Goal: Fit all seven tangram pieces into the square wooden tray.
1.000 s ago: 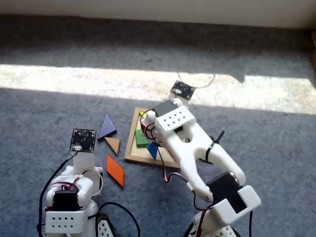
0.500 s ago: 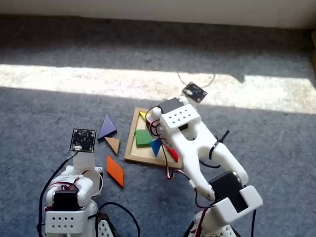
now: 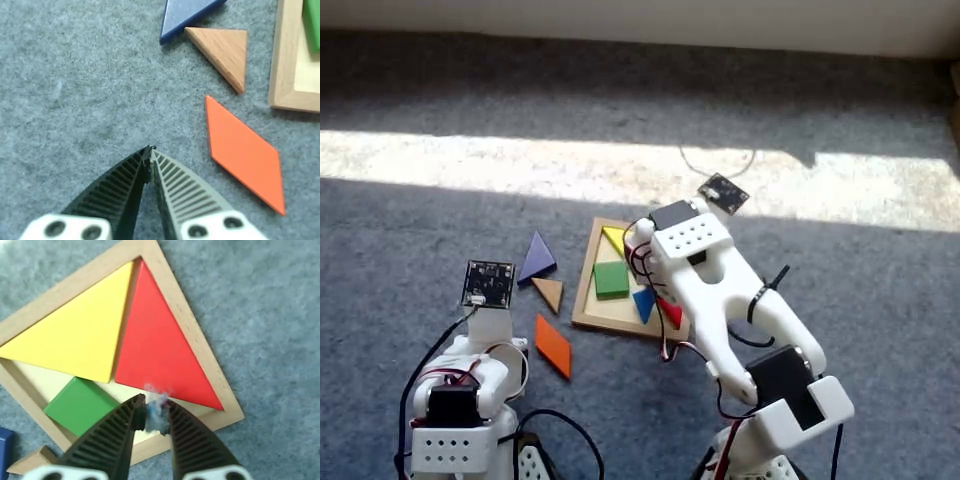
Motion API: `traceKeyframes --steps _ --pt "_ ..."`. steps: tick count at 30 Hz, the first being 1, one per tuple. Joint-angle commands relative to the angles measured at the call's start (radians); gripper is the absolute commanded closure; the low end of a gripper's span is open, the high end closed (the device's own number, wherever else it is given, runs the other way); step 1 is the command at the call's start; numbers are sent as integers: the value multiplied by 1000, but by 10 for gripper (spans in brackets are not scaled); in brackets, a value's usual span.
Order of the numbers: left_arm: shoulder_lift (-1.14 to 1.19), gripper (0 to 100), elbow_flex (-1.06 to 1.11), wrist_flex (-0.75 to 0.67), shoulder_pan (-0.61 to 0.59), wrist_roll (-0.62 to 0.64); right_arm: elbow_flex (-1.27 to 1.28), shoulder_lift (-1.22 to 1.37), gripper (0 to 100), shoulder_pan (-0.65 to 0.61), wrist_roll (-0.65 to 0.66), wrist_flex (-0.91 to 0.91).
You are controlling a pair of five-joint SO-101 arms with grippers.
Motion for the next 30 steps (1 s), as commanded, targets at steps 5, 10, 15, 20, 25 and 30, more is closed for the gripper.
traceKeyframes --steps 5,10,15,20,25,30 --pt "-39 994 19 3 -13 -8 42 -18 993 8 -8 15" --pt "-39 994 19 3 -13 -8 68 -18 993 8 -8 22" --pt "-39 994 19 3 -13 -8 59 -18 993 8 17 113" --pt "-39 994 19 3 -13 -8 59 -18 991 18 64 128" --pt "-39 994 19 3 -13 -8 59 -18 989 51 104 127" --pt "-39 994 19 3 -13 -8 59 -19 988 58 149 127"
